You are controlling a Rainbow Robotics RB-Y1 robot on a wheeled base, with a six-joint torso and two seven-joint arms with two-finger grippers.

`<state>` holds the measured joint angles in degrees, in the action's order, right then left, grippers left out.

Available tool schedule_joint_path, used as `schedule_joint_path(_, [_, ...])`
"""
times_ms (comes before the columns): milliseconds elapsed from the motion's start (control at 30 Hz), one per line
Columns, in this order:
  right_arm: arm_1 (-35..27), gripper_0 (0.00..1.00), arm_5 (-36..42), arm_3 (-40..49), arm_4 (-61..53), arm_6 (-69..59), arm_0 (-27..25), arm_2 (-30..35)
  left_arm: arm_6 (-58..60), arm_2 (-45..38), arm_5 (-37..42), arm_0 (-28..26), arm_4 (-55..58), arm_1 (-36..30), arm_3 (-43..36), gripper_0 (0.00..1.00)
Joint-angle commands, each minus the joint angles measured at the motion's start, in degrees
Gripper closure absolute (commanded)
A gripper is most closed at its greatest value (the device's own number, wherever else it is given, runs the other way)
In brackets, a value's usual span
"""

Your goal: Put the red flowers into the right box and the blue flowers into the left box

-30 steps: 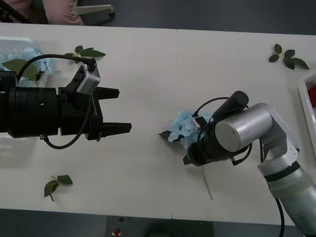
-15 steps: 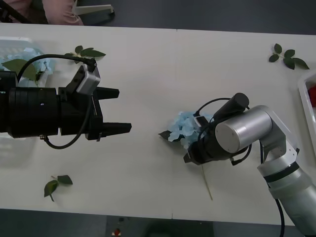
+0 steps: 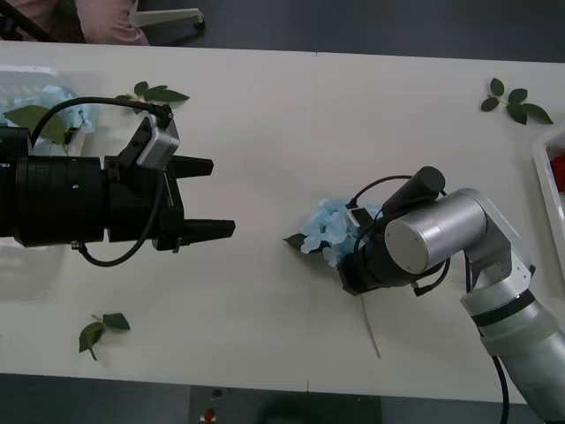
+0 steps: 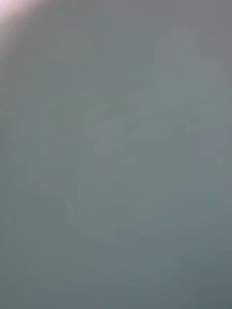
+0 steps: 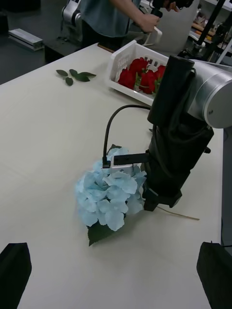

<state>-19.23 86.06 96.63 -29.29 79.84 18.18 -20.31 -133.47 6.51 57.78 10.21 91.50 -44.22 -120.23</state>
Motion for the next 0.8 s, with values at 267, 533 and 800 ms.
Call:
schedule_joint_path(267, [-1.3,1.00,3.0,6.6,-0.4,-2.6,-0.8,1.1,-0.2,0.1,0.1,1.1,0.5,-0.5,-1.3,0.00])
schedule_joint_path(533, [-4.2,1.00,11.8,18.5,-2.8,-3.6,-0.9,9.2,-0.2,0.1,0.1,1.1,0.5,-0.5,-1.3,0.00])
schedule_joint_path(800, [-7.0,1.00,13.7,21.9,-13.4,-2.5,-1.0,22.9,-0.2,0.1,0.1,1.1,0.5,-0.5,-1.3,0.00])
